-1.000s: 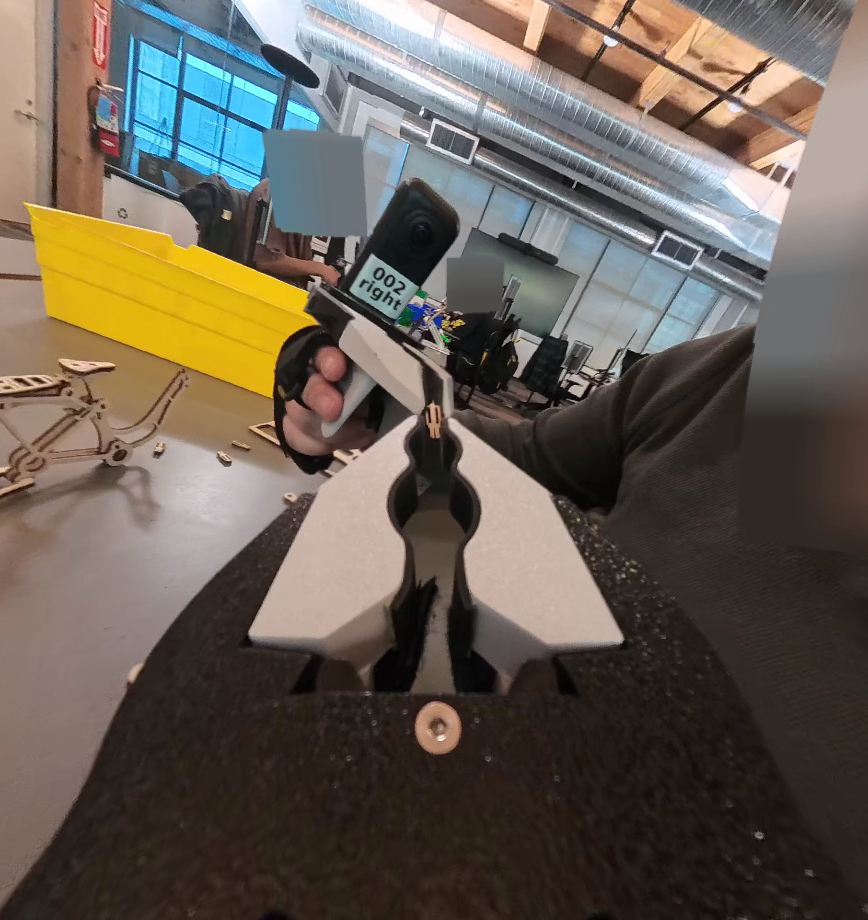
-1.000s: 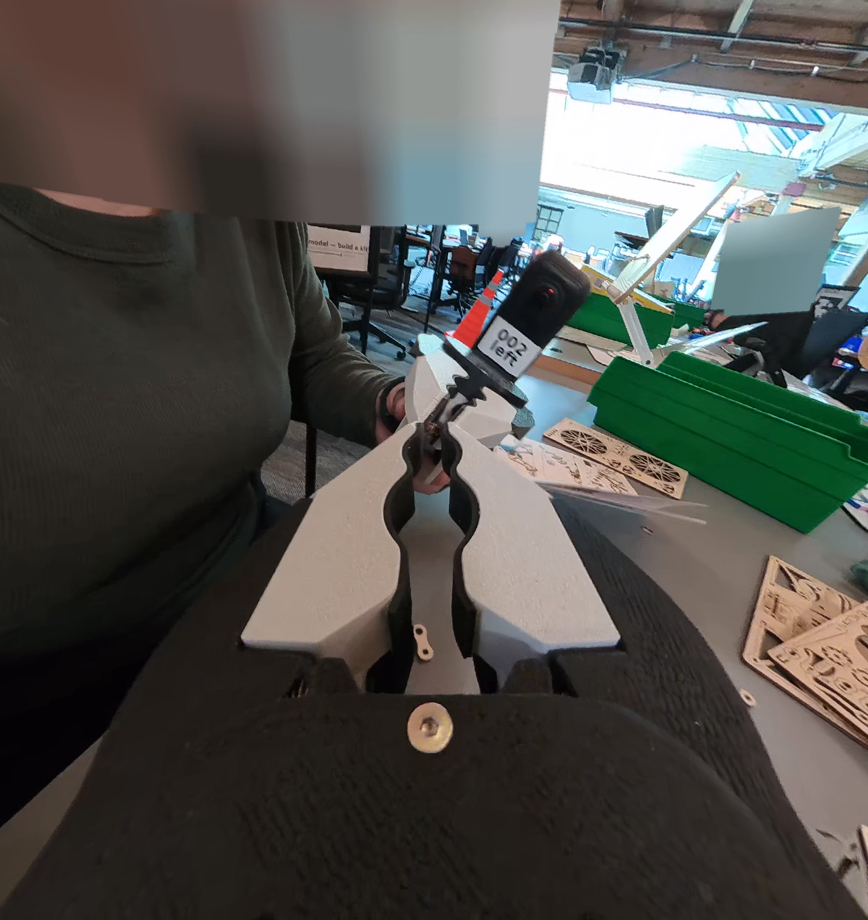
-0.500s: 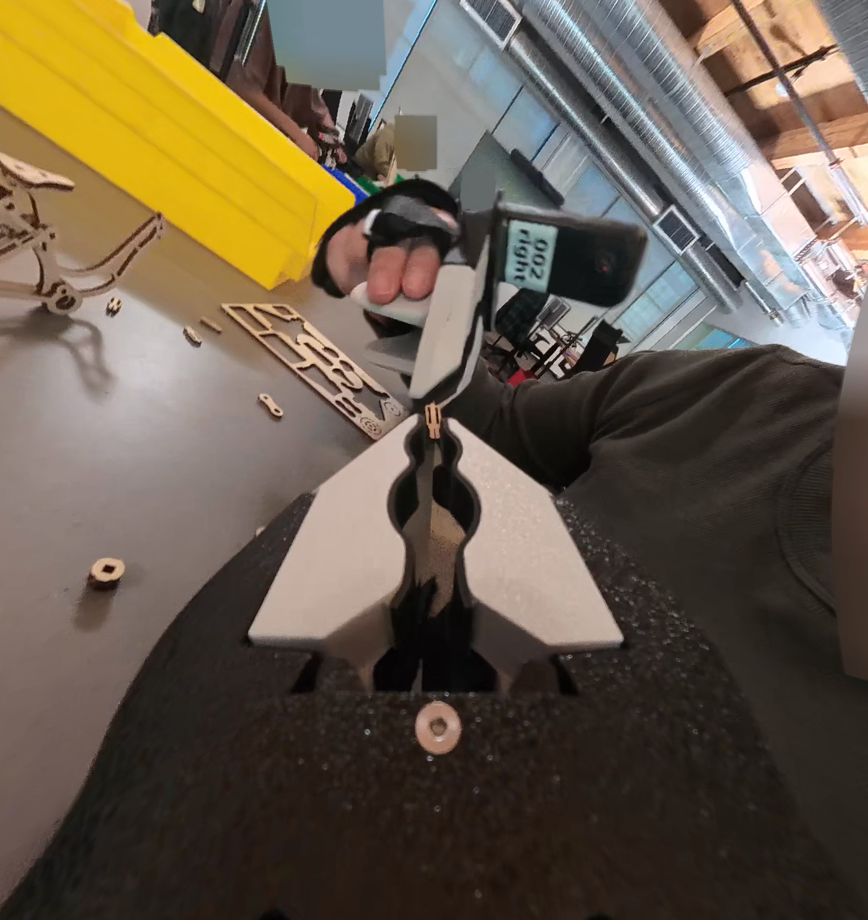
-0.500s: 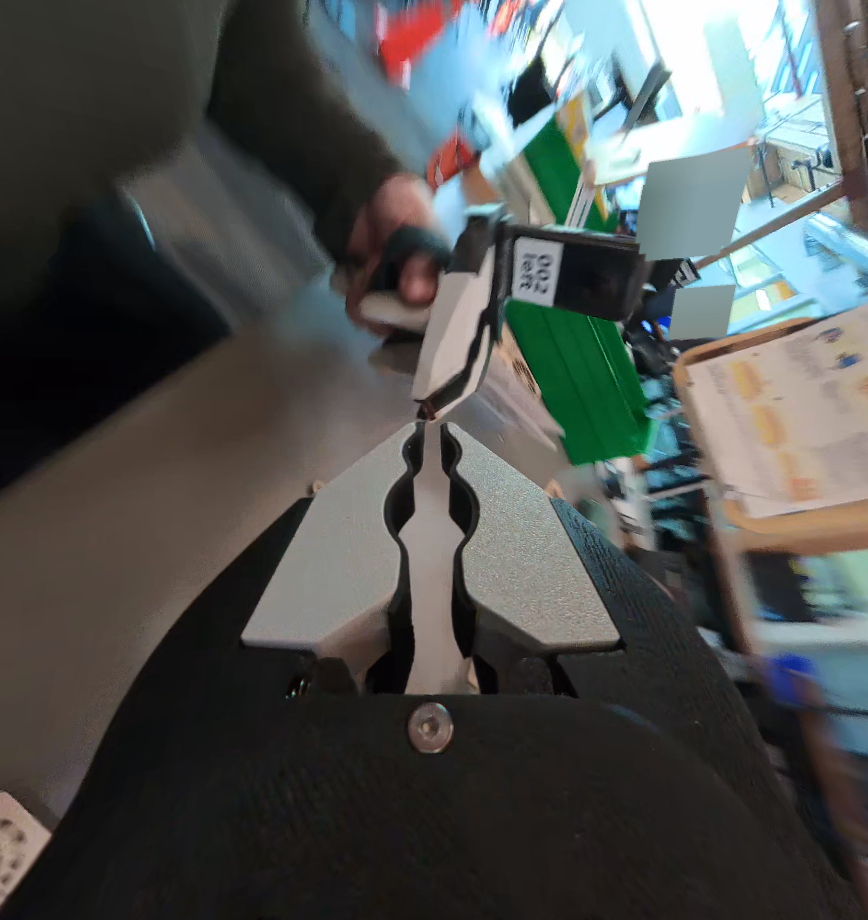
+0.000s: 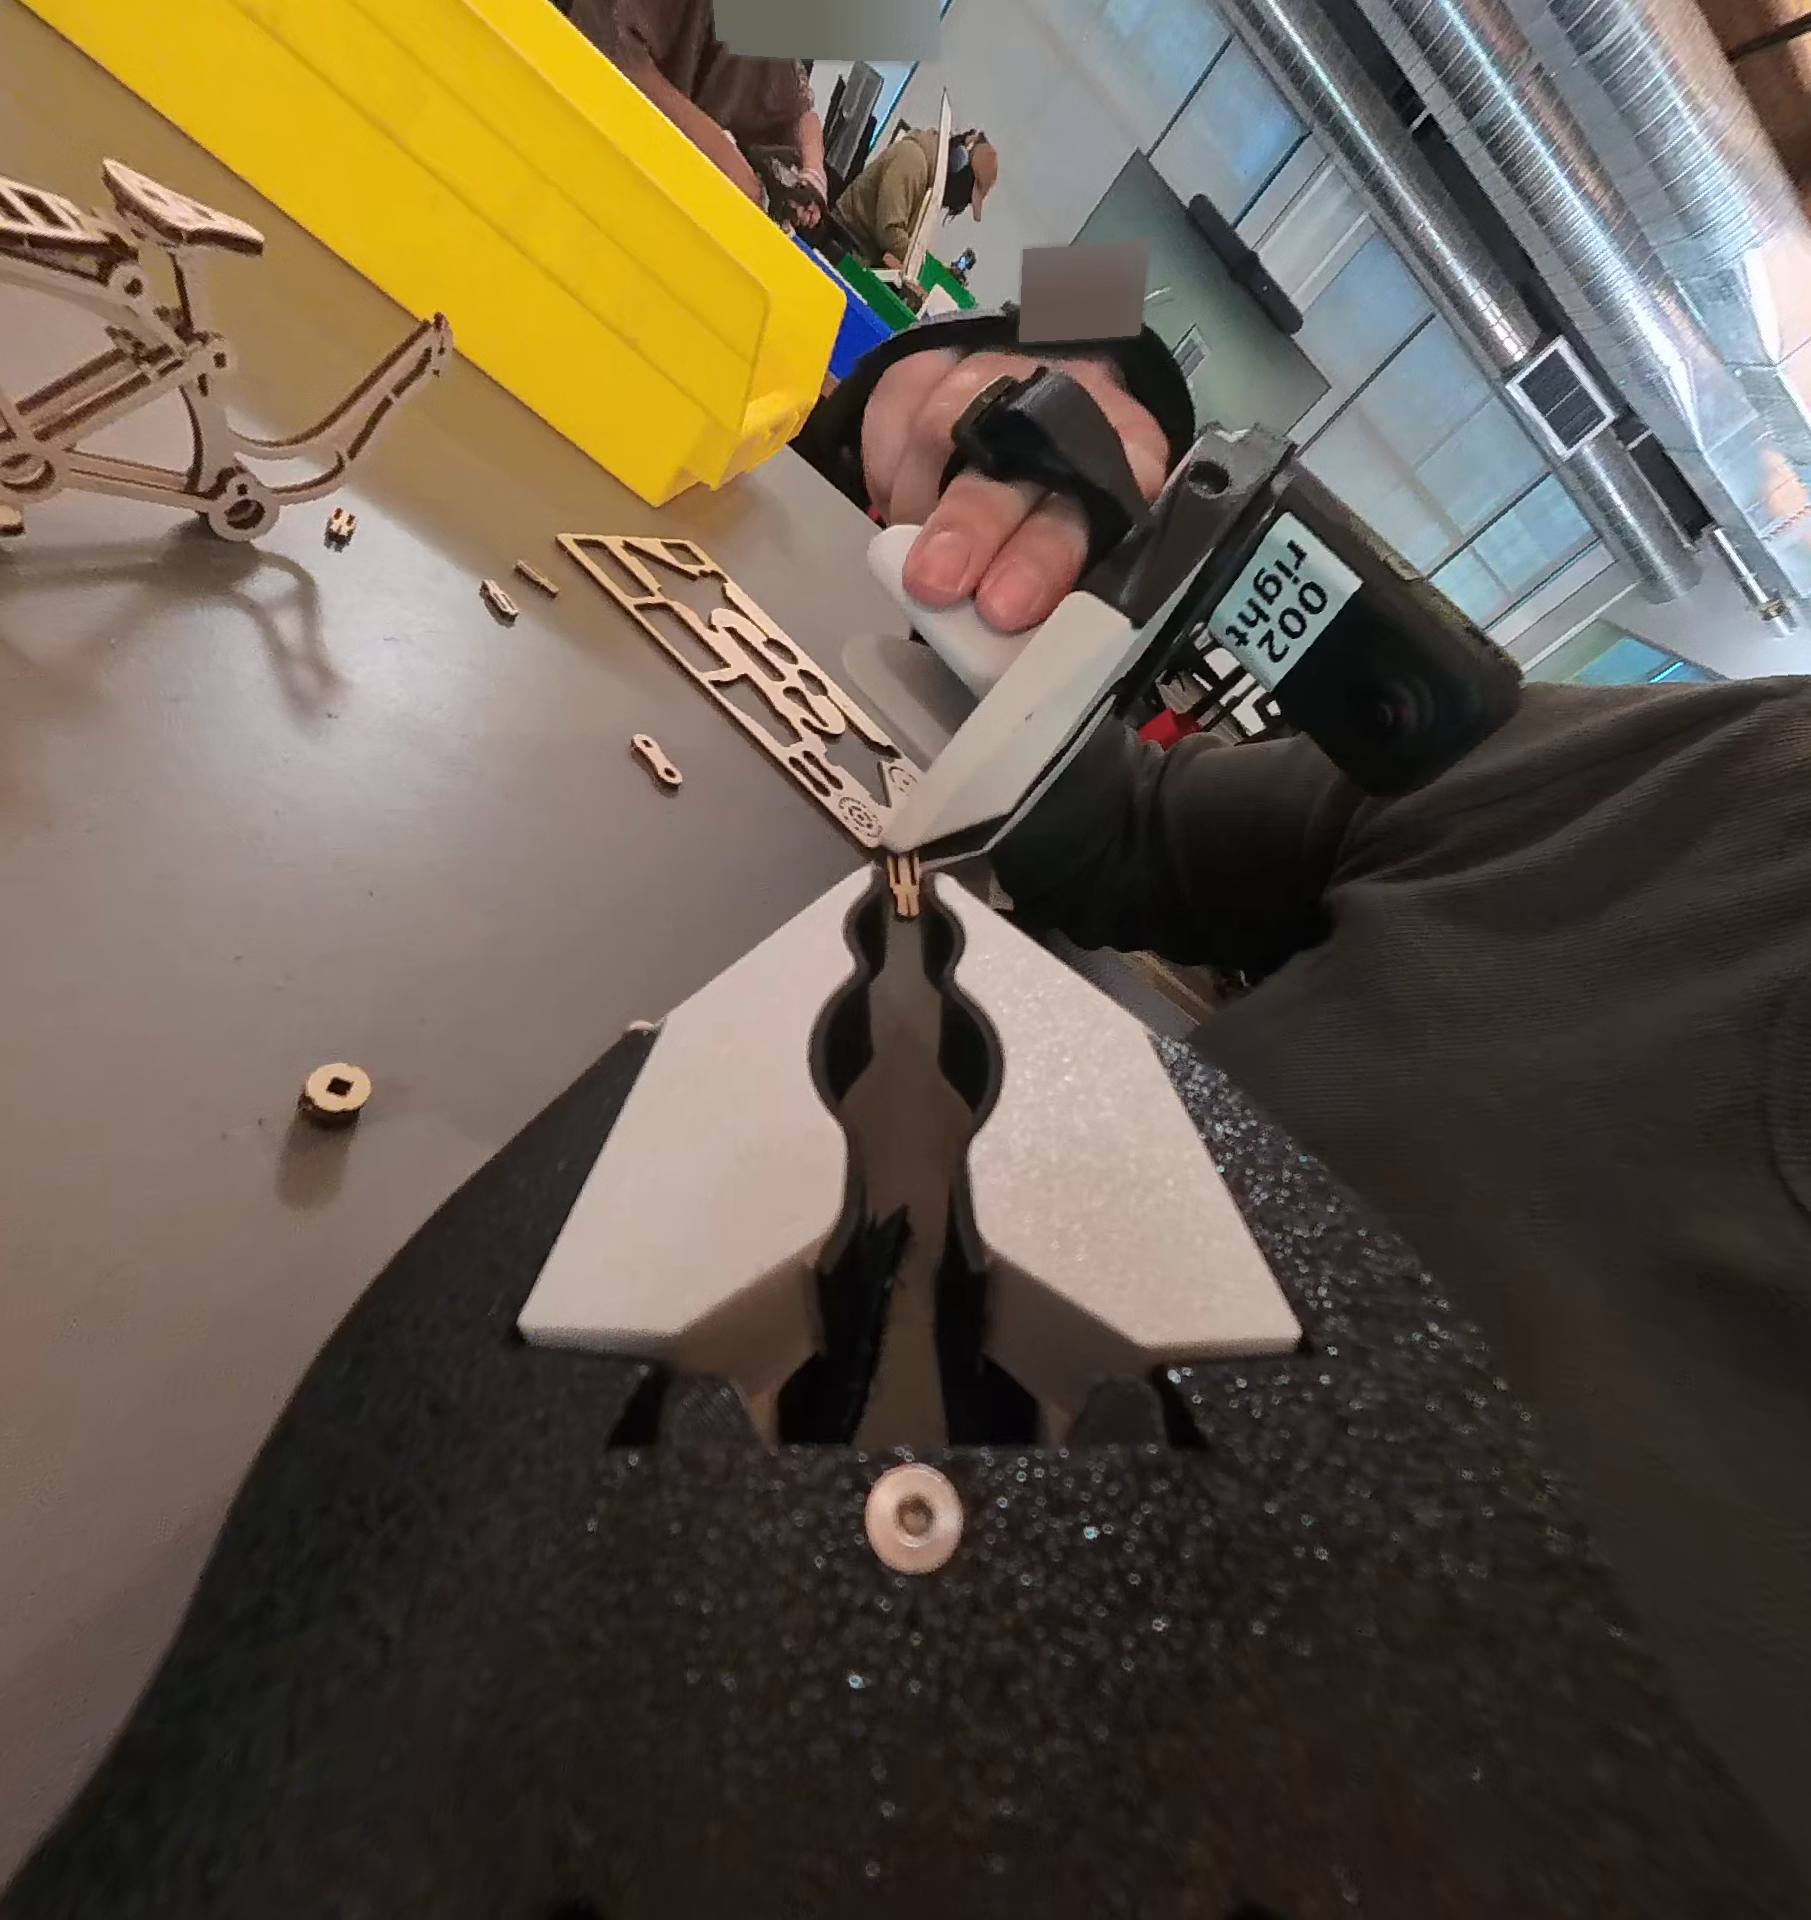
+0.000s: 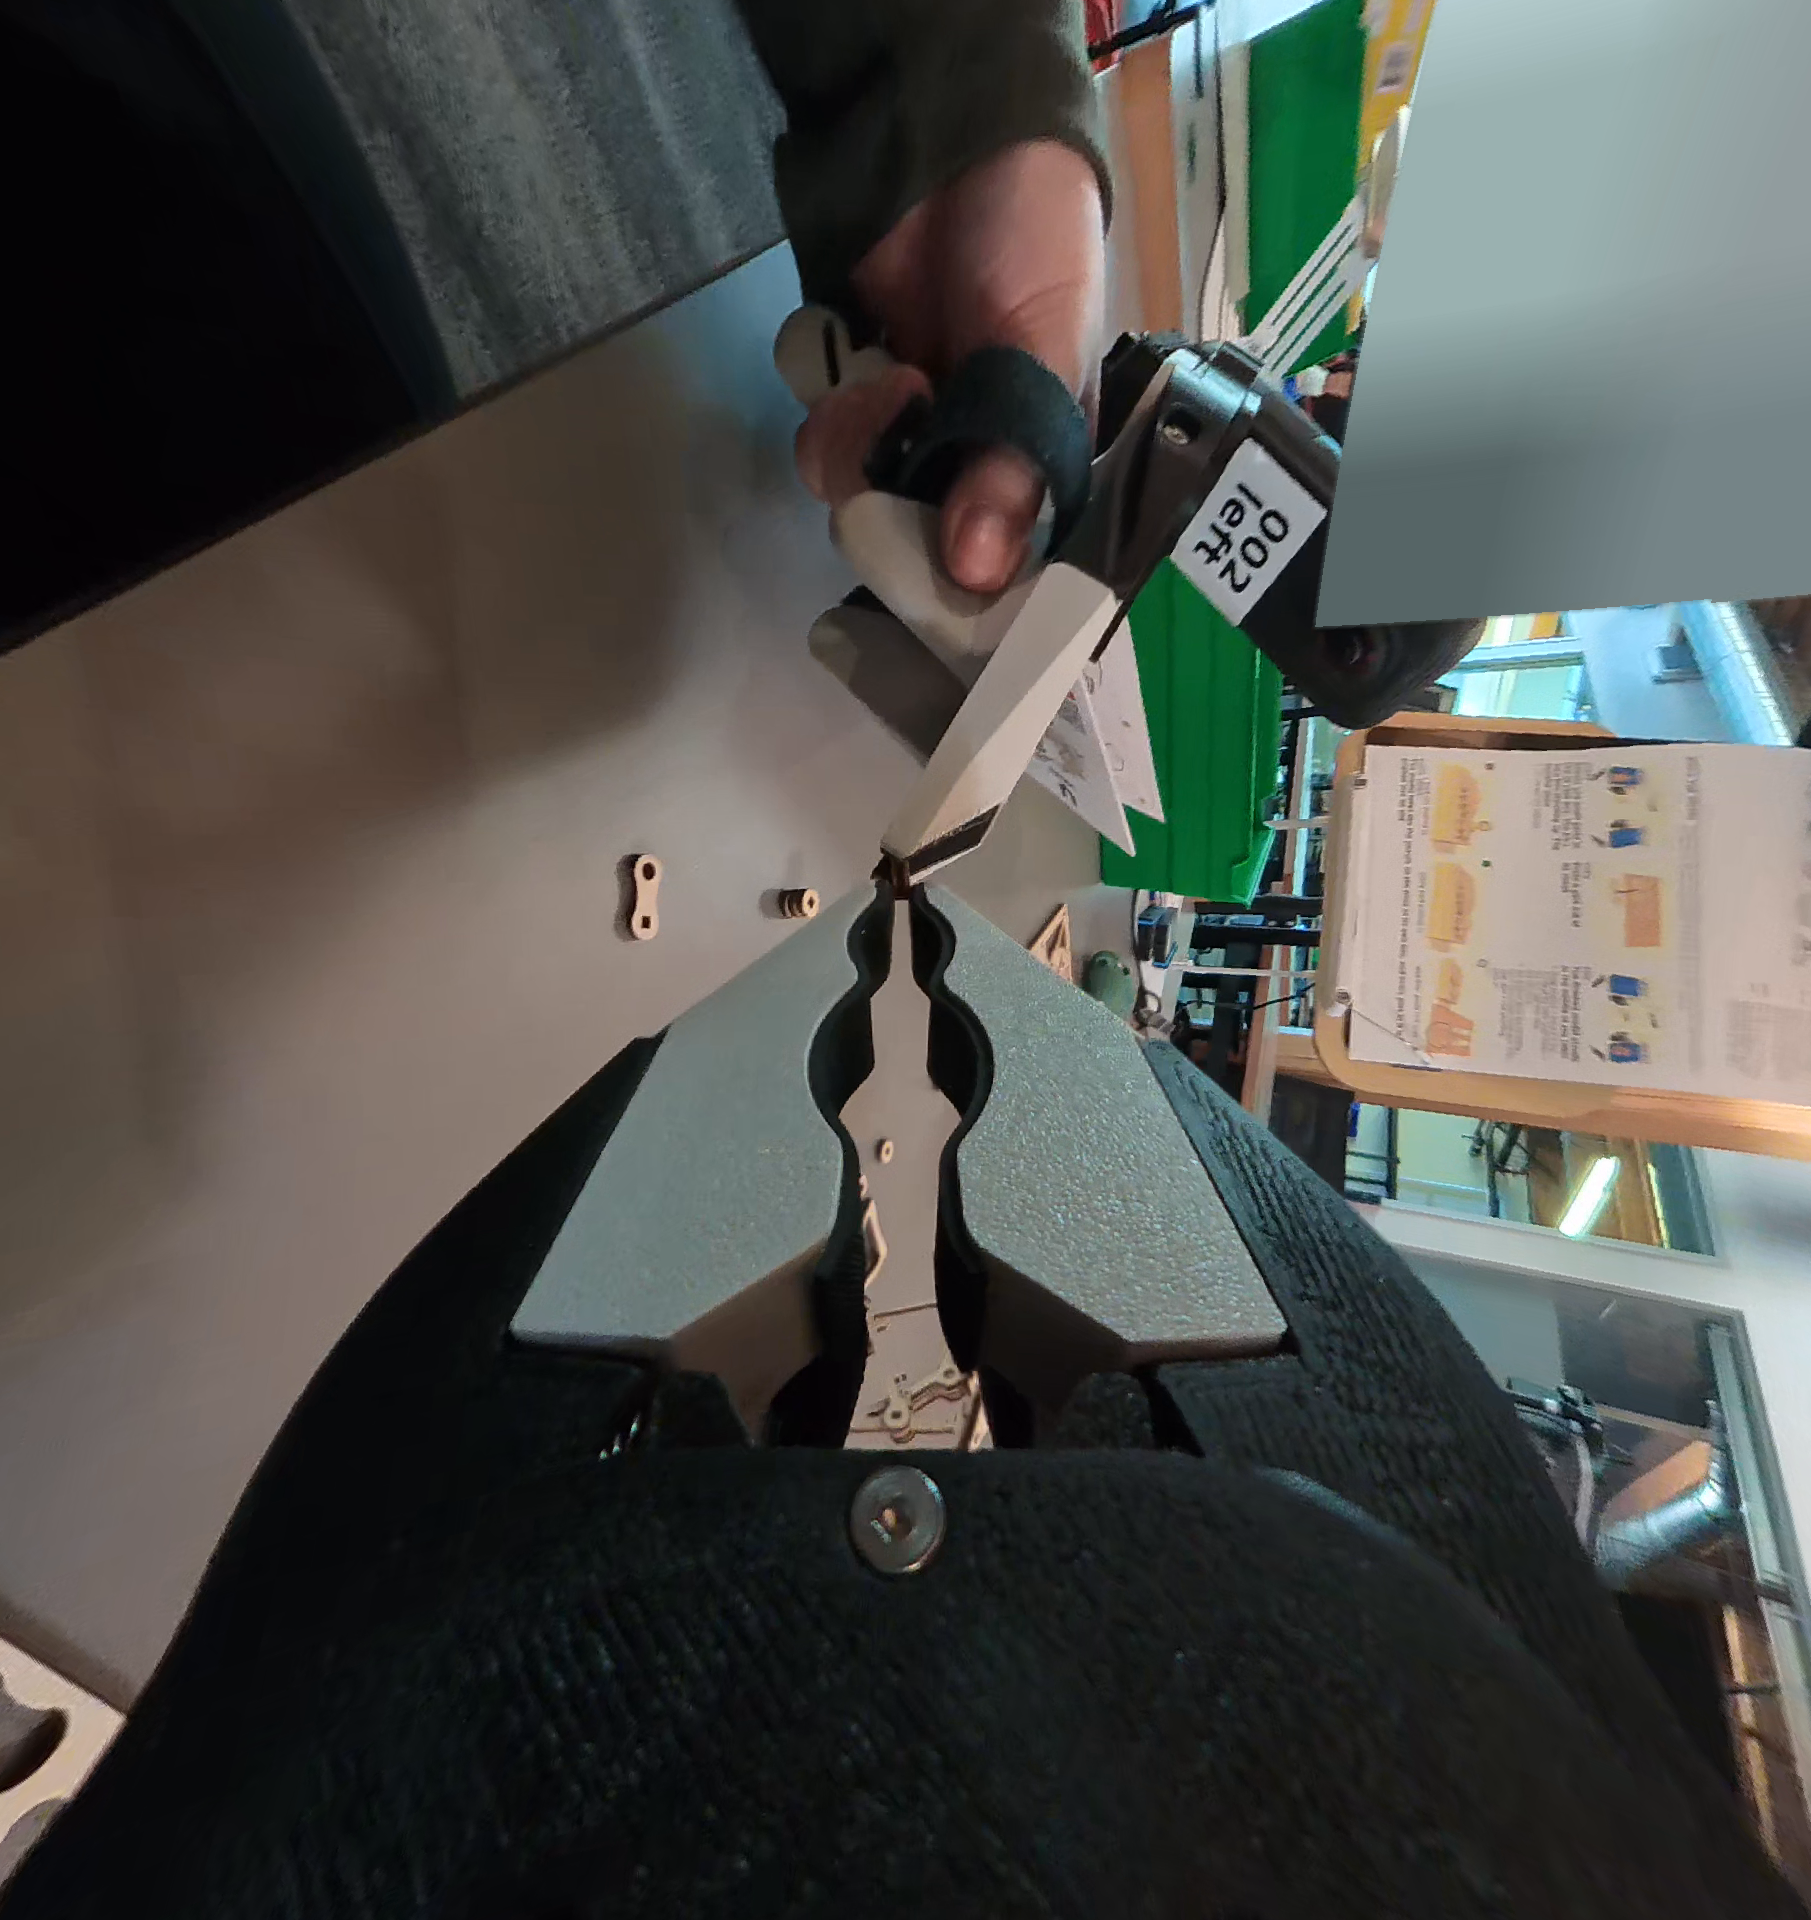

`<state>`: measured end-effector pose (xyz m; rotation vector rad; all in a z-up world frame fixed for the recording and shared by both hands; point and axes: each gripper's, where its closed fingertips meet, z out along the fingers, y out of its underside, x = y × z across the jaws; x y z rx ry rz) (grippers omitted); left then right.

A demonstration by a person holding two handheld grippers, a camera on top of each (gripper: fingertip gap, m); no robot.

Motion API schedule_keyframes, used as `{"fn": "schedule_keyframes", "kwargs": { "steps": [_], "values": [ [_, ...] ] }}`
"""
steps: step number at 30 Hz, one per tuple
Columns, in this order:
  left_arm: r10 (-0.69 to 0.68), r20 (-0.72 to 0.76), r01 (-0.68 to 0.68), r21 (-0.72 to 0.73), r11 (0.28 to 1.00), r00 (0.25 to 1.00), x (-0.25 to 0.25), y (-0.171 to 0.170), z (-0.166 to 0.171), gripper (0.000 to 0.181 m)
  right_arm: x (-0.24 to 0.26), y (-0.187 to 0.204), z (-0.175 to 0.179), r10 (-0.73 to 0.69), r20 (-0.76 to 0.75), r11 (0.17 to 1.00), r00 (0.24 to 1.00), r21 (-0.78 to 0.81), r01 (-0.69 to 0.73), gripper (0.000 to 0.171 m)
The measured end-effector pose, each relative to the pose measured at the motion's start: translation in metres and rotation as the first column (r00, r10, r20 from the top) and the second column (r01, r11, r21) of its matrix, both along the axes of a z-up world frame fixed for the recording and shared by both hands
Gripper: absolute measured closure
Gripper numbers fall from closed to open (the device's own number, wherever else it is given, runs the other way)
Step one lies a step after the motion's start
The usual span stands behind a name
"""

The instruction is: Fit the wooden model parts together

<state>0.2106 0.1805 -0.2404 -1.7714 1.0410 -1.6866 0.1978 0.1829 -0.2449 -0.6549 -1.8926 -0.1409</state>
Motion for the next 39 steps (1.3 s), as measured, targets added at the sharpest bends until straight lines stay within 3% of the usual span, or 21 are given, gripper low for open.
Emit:
{"fn": "schedule_keyframes", "kwargs": {
  "steps": [2,4,6,8,9,12,22,28,32,36,39],
  "values": [
    [0.016,-0.019,-0.016,0.019,1.0,1.0,0.001,0.002,-0.002,0.177,0.001,0.002,-0.001,-0.006,0.004,1.0,1.0,-0.013,0.006,0.17],
    [0.042,-0.098,-0.033,0.087,0.996,0.994,0.001,0.004,-0.012,0.162,0.006,0.009,-0.004,-0.04,0.02,0.998,0.999,-0.041,0.041,0.17],
    [0.133,-0.245,-0.067,0.259,0.964,0.96,-0.002,0.013,-0.031,0.149,0.015,0.022,-0.012,-0.093,0.046,0.991,0.995,-0.089,0.097,0.17],
    [0.239,-0.383,-0.042,0.458,0.888,0.892,-0.009,0.022,-0.051,0.139,0.022,0.031,-0.025,-0.119,0.075,0.981,0.99,-0.146,0.129,0.17],
    [0.244,-0.414,-0.017,0.481,0.876,0.877,-0.009,0.018,-0.057,0.137,0.024,0.035,-0.032,-0.131,0.095,0.976,0.987,-0.163,0.145,0.17],
    [0.221,-0.466,0.009,0.442,0.897,0.857,-0.006,0.008,-0.072,0.137,0.03,0.042,-0.049,-0.147,0.151,0.967,0.978,-0.184,0.174,0.17],
    [0.331,-0.515,0.001,0.542,0.84,0.791,-0.006,0.016,-0.079,0.154,0.029,0.042,-0.06,-0.137,0.212,0.982,0.968,-0.102,0.161,0.17],
    [0.336,-0.524,-0.004,0.536,0.844,0.783,-0.001,0.013,-0.079,0.173,0.032,0.045,-0.063,-0.155,0.246,0.986,0.957,-0.026,0.166,0.17],
    [0.338,-0.525,-0.009,0.532,0.846,0.781,-0.001,0.013,-0.079,0.175,0.034,0.045,-0.066,-0.162,0.29,0.987,0.943,0.032,0.159,0.17],
    [0.335,-0.525,0.0,0.538,0.843,0.782,-0.003,0.014,-0.079,0.175,0.036,0.043,-0.066,-0.194,0.3,0.974,0.934,-0.058,0.221,0.154],
    [0.344,-0.528,0.023,0.568,0.823,0.776,-0.005,0.016,-0.078,0.176,0.039,0.034,-0.062,-0.191,0.278,0.926,0.941,-0.268,0.267,0.14]
  ]
}}
